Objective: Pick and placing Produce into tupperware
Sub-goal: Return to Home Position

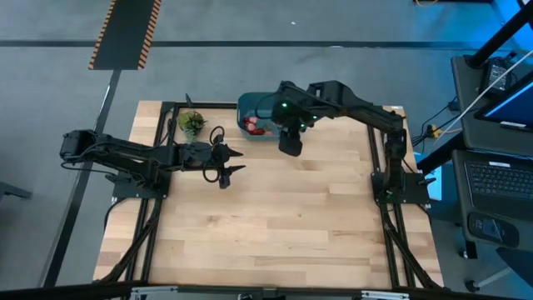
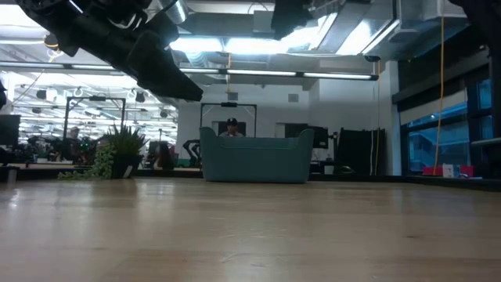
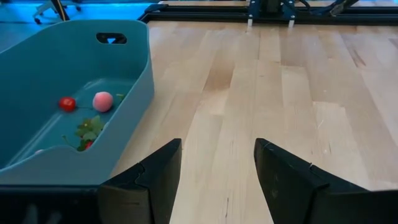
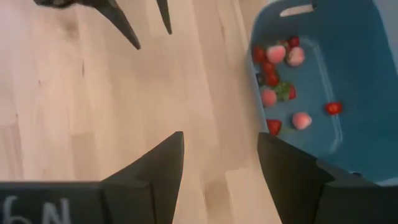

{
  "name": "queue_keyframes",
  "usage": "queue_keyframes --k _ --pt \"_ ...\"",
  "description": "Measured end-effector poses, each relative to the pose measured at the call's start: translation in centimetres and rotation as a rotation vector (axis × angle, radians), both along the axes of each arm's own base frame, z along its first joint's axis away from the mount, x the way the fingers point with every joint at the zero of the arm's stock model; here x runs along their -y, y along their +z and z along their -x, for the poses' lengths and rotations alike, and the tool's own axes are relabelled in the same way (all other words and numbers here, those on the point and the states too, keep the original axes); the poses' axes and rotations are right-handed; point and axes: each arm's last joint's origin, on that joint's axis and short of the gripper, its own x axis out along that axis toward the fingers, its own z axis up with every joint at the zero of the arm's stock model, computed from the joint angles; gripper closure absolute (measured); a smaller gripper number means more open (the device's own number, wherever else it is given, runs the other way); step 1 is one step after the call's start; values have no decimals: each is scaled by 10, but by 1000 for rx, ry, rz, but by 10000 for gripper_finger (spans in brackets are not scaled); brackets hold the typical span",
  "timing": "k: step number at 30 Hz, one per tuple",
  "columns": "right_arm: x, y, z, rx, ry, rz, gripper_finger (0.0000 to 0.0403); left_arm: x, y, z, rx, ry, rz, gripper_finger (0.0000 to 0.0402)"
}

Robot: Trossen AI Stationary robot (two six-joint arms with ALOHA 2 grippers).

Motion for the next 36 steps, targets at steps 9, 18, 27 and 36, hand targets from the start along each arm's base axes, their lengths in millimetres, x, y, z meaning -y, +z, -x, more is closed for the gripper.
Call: queue_keyframes --k 9,18,27,36 --pt "-13 17 16 44 -80 -52 196 0 1 1 18 -20 65 205" --pt "-64 50 75 264 60 -44 196 -4 25 29 68 -61 99 205" --pt "-88 0 159 689 27 -53 196 3 58 92 200 -76 81 205" --pt "-83 -71 215 1010 30 -74 196 9 72 142 377 -83 49 205"
